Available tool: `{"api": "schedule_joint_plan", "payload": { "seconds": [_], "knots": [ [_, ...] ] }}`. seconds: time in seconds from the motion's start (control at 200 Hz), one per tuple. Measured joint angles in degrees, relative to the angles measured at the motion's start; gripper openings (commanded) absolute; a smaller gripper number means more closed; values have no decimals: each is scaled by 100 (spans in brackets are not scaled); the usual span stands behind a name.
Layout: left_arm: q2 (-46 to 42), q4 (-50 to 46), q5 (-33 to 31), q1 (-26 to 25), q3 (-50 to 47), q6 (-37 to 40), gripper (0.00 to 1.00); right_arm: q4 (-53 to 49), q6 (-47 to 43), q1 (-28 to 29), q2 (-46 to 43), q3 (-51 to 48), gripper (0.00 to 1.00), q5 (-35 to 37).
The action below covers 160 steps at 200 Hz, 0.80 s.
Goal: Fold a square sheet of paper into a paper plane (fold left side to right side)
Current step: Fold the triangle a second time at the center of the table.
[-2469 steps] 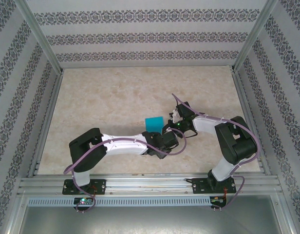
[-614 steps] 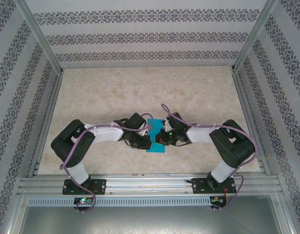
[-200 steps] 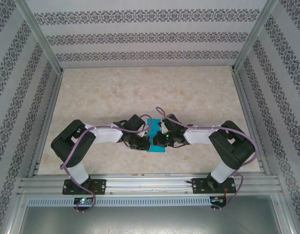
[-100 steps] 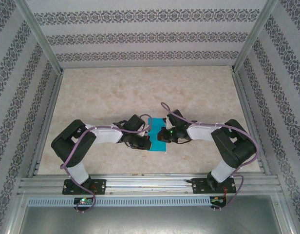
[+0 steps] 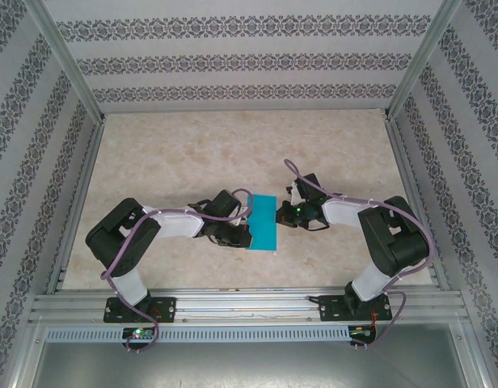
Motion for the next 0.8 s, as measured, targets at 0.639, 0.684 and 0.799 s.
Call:
{"api": "schedule_joint_plan", "payload": {
  "seconds": [0.639,0.684,0.799],
  "knots": [
    [85,-74,50,0,142,-44,2,538,275,470,22,-55,0,-317],
    [101,-125,50,0,181,-44,2,529,278,468,107,-55,0,-289],
    [122,-275,31,0,278,-39,2,485,278,459,199,-50,0,-227]
  ]
}}
